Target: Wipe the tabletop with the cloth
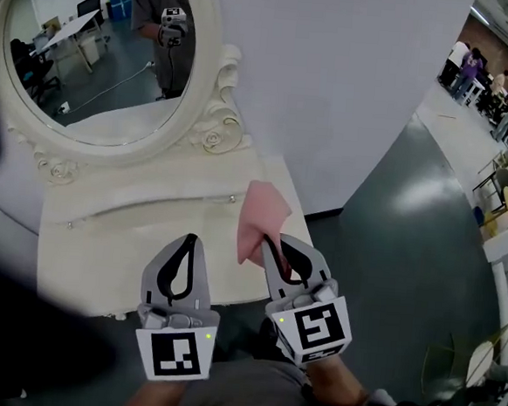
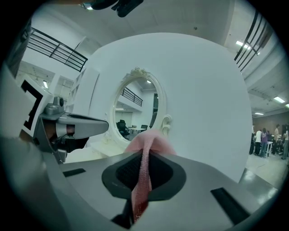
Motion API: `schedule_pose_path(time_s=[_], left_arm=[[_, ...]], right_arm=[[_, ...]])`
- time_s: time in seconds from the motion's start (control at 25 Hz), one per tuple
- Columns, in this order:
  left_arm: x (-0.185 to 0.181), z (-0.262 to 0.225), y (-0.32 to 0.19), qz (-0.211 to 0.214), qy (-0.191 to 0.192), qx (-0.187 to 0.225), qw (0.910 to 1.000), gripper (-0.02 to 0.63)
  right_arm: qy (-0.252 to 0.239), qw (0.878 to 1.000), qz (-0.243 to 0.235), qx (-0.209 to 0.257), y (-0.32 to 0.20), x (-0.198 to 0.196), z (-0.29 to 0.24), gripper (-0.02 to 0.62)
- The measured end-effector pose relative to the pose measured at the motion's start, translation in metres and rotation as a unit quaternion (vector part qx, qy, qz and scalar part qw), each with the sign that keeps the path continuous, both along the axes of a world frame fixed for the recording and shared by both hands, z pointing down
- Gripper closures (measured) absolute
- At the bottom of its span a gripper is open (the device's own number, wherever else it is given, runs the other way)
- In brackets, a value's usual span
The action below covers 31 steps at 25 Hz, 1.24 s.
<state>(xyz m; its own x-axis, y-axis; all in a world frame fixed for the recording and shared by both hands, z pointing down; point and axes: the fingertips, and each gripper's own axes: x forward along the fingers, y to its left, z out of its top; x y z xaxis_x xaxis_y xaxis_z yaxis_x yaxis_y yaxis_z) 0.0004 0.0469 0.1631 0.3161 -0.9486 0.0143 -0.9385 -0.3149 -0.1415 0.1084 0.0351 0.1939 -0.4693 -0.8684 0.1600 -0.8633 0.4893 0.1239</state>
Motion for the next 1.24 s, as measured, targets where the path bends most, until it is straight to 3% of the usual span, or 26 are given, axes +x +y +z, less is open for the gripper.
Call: schedule_pose_path(time_s=[0.44,1.24], left_arm=[[-0.027,-0.003,0.016,-0.028,0.004,0.005,0.9996,0.591],[0.002,0.009,0.005,-0.023,-0.002,-0.011,0.9997,0.591]], right_arm=[[-0.008,0.999,-0.035,0.019,0.010,-0.027,-0.003,0.575],[-0.009,0.999,-0.046,0.007,0.000,-0.006,0.011,0.575]])
